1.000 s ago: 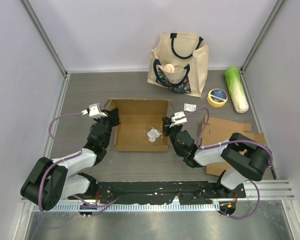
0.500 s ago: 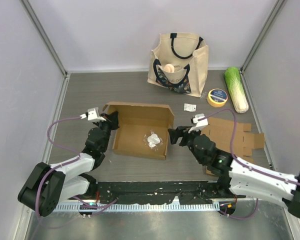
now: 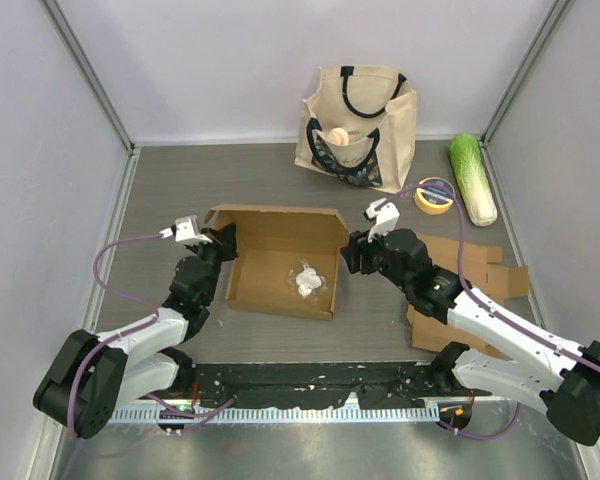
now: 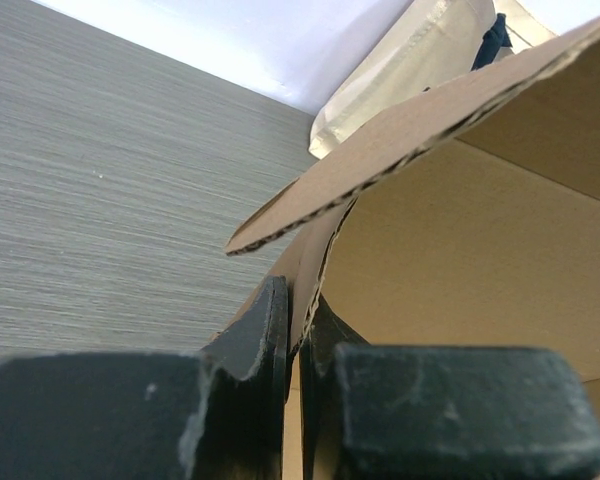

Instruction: Fold the paper box

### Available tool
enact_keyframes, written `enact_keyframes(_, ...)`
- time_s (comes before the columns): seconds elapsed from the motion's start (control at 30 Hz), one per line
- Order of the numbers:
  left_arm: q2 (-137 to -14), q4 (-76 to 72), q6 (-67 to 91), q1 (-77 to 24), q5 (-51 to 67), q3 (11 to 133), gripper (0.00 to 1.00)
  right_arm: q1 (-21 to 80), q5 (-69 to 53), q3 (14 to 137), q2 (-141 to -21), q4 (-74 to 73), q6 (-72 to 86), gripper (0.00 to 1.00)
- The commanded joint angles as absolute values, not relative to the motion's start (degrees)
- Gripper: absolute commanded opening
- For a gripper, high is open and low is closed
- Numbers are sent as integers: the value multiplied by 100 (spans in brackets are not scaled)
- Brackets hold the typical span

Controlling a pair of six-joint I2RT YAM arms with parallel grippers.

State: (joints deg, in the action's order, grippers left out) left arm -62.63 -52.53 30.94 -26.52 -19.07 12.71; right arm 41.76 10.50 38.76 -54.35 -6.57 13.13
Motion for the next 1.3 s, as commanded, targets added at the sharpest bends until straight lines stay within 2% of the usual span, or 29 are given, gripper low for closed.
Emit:
enact_keyframes(0.0, -6310, -4729, 3067, -2698, -1907, 1195, 0, 4227, 722, 3622, -5598, 982, 554, 54)
enact_keyframes(0.13, -6354, -4729, 3041, -2698, -1942, 1239, 0, 4508, 1158, 3306, -5827, 1765, 396, 41)
enact_keyframes(0.2, -6389, -4720, 3137, -2698, -2091, 1301, 0, 4579, 1440, 3252, -5941, 2134, 422, 29)
enact_keyframes(0.3, -6529, -4763, 3330, -2707, -2241, 1458, 0, 4772, 1958, 3103, -6204, 2907, 352, 20)
enact_keyframes(0.33, -6609, -4816, 3462, -2698, -2250, 1529, 0, 4772, 2238, 3050, -6423, 3170, 360, 7)
enact_keyframes(0.4, -6784, -4895, 3559, -2698, -2267, 1766, 0, 4781, 2582, 3050, -6713, 3900, 518, 1)
enact_keyframes(0.53, -7337, -5326, 3569, -2707, -2338, 2144, 0, 4781, 2962, 3488, -7294, 4139, 563, 1)
enact_keyframes(0.7, -7918, -6211, 3261, -2707, -2461, 2399, 0, 4772, 3392, 3366, -7989, 5351, 414, 1)
enact_keyframes(0.9, -8244, -6381, 3059, -2707, -2452, 2637, 0, 4772, 3393, 3753, -8279, 5299, 282, 1)
enact_keyframes(1.27, -8815, -7549, 2944, -2725, -2030, 1943, 0, 4773, 3128, 2233, -8990, 7987, -106, 1)
